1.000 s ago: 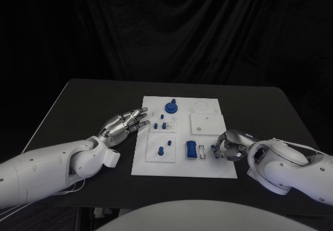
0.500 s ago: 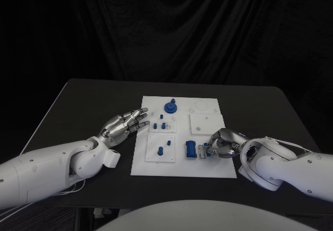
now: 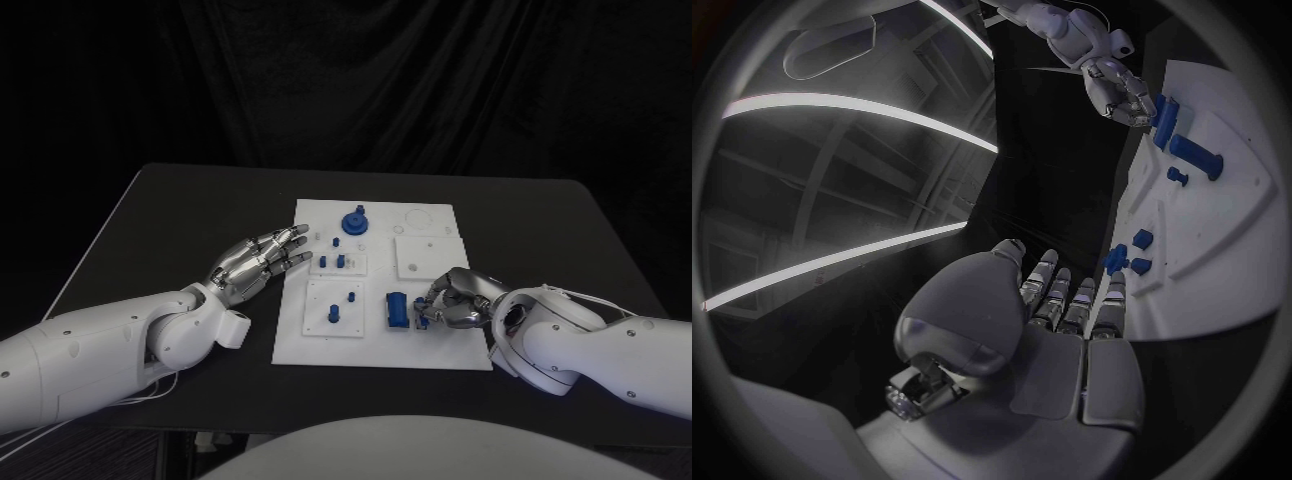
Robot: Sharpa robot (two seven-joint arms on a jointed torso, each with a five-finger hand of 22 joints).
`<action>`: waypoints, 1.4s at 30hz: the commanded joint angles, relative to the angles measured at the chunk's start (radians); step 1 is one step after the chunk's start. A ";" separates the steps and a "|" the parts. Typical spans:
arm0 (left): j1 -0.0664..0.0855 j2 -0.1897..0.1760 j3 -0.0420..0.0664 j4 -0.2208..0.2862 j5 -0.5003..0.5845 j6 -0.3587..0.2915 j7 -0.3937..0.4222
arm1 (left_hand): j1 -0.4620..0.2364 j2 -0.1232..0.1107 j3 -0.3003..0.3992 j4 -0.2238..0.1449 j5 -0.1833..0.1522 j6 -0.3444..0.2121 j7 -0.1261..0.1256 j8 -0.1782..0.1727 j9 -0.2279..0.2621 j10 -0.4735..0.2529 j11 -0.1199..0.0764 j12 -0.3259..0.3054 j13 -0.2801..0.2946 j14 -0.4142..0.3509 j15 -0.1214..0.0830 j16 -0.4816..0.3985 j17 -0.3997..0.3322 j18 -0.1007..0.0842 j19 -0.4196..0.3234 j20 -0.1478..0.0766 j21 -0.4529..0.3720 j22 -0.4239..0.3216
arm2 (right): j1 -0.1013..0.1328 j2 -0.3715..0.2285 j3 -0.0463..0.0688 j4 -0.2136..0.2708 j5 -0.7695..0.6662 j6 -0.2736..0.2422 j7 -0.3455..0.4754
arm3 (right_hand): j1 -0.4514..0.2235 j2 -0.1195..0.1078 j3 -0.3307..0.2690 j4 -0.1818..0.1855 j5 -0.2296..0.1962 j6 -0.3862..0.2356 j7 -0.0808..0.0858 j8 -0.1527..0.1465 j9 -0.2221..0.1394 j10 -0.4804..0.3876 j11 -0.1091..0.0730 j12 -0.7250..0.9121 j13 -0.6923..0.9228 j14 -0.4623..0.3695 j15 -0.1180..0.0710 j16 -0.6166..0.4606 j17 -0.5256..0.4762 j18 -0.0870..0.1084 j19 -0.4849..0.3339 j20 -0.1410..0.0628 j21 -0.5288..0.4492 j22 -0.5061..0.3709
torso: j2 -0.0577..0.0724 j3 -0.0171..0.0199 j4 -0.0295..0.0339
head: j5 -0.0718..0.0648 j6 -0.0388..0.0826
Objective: Assemble the parts on the task board
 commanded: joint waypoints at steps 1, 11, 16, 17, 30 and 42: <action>-0.002 0.002 0.001 0.001 0.004 0.015 0.006 | 0.008 0.001 0.007 0.001 0.001 -0.002 0.008 0.004 0.000 0.000 0.008 0.002 0.001 0.000 0.002 0.001 0.001 0.012 0.001 0.006 0.000 -0.001 | -0.003 0.002 0.000 -0.003 0.003 0.028 -0.012 | -0.010 -0.001 -0.013 0.002 -0.021 -0.005 0.004 -0.004 -0.002 0.104 0.007 0.003 0.263 0.107 0.007 0.003 0.263 0.015 0.019 0.009 -0.006 0.201 | 0.001 -0.0003 0.0013 | 0.000 0.000; -0.003 0.004 0.001 -0.002 0.004 0.018 0.002 | 0.008 0.001 0.008 0.001 0.000 -0.002 0.008 0.004 0.000 0.000 0.008 0.002 0.001 0.000 0.002 0.001 0.001 0.012 0.001 0.007 0.000 -0.002 | -0.005 0.002 0.000 -0.008 -0.027 0.046 -0.039 | -0.060 0.011 -0.081 0.043 -0.154 -0.001 0.009 -0.011 -0.010 0.104 0.012 0.003 0.263 0.107 0.012 0.003 0.263 0.016 0.017 0.014 -0.011 0.199 | -0.003 -0.0008 -0.0009 | 0.002 0.000; -0.004 0.005 0.001 -0.003 0.004 0.020 0.000 | 0.008 0.001 0.008 0.001 0.000 -0.002 0.008 0.004 0.000 0.000 0.008 0.002 0.001 0.000 0.002 0.001 0.001 0.012 0.001 0.007 0.000 -0.002 | -0.005 0.001 0.000 -0.008 -0.029 0.043 -0.043 | -0.080 0.019 -0.108 0.057 -0.178 0.001 0.010 -0.013 -0.013 0.104 0.013 0.003 0.263 0.107 0.012 0.003 0.263 0.017 0.017 0.014 -0.013 0.199 | -0.003 0.0001 0.0000 | 0.002 0.000; -0.005 0.005 0.001 -0.003 0.004 0.020 0.000 | 0.008 0.001 0.008 0.001 0.000 -0.002 0.008 0.004 0.000 0.000 0.008 0.002 0.001 0.000 0.002 0.001 0.001 0.012 0.001 0.007 0.000 -0.002 | -0.005 0.000 0.000 -0.008 -0.030 0.039 -0.042 | -0.083 0.020 -0.112 0.058 -0.181 0.001 0.010 -0.014 -0.013 0.104 0.013 0.003 0.263 0.107 0.012 0.003 0.263 0.017 0.017 0.014 -0.013 0.199 | -0.003 0.0002 -0.0001 | 0.002 0.000; -0.008 0.002 0.001 -0.004 0.004 0.023 -0.001 | 0.008 0.001 0.009 0.001 0.000 -0.004 0.009 0.004 -0.001 -0.001 0.009 0.000 0.001 0.000 0.002 0.001 0.001 0.012 0.001 0.007 -0.001 -0.003 | -0.005 -0.019 0.000 -0.001 -0.029 -0.029 0.026 | -0.083 0.058 -0.142 0.047 -0.174 0.010 0.002 -0.001 -0.008 0.104 0.007 0.003 0.263 0.107 0.007 0.003 0.263 0.016 0.019 0.011 -0.009 0.201 | -0.003 0.0003 -0.0004 | 0.002 0.000; -0.009 0.001 0.001 -0.005 0.004 0.024 -0.002 | 0.008 0.001 0.011 0.001 0.000 -0.001 0.010 0.005 0.000 -0.001 0.010 0.003 0.001 0.000 0.003 0.002 0.001 0.012 0.001 0.007 0.000 -0.002 | -0.005 -0.022 -0.001 -0.010 -0.017 -0.019 0.031 | -0.024 0.078 -0.130 0.032 -0.153 0.015 -0.004 0.018 0.004 0.104 0.002 0.003 0.263 0.107 0.004 0.003 0.263 0.015 0.020 0.008 -0.009 0.201 | -0.003 -0.0001 0.0000 | 0.002 0.000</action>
